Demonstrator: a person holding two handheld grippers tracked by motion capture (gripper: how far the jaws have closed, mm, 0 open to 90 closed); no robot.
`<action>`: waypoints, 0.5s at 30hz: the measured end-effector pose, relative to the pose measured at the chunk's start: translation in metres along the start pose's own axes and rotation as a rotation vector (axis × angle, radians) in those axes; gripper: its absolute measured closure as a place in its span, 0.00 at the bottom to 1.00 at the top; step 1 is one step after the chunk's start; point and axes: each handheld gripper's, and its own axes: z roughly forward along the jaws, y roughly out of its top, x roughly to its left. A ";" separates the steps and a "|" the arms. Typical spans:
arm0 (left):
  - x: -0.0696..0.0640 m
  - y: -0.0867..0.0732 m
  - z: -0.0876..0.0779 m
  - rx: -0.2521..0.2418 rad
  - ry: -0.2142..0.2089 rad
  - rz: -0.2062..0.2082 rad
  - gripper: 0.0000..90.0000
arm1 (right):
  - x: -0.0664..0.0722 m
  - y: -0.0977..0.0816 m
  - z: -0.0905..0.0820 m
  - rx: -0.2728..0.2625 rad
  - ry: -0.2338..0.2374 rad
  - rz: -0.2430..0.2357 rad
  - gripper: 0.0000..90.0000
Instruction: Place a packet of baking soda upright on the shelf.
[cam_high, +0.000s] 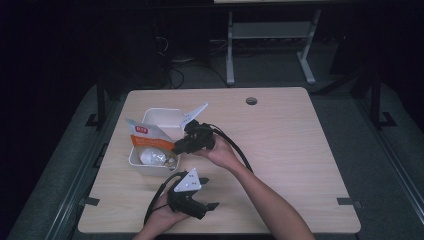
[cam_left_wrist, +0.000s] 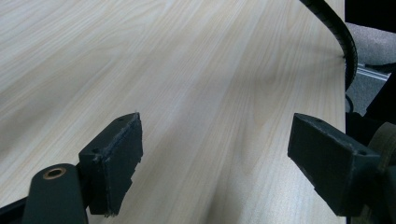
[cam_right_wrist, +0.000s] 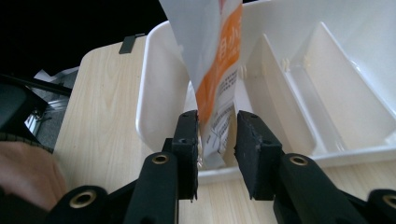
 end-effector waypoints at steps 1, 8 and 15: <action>0.000 0.000 0.000 0.001 0.000 0.000 0.20 | 0.000 -0.001 -0.003 0.000 -0.005 0.001 0.75; 0.001 0.000 0.000 0.001 0.002 -0.001 0.20 | -0.002 -0.005 -0.018 -0.011 -0.028 0.010 0.72; 0.001 0.000 0.000 0.003 0.003 -0.003 0.20 | -0.006 -0.013 -0.036 -0.032 -0.051 0.026 0.68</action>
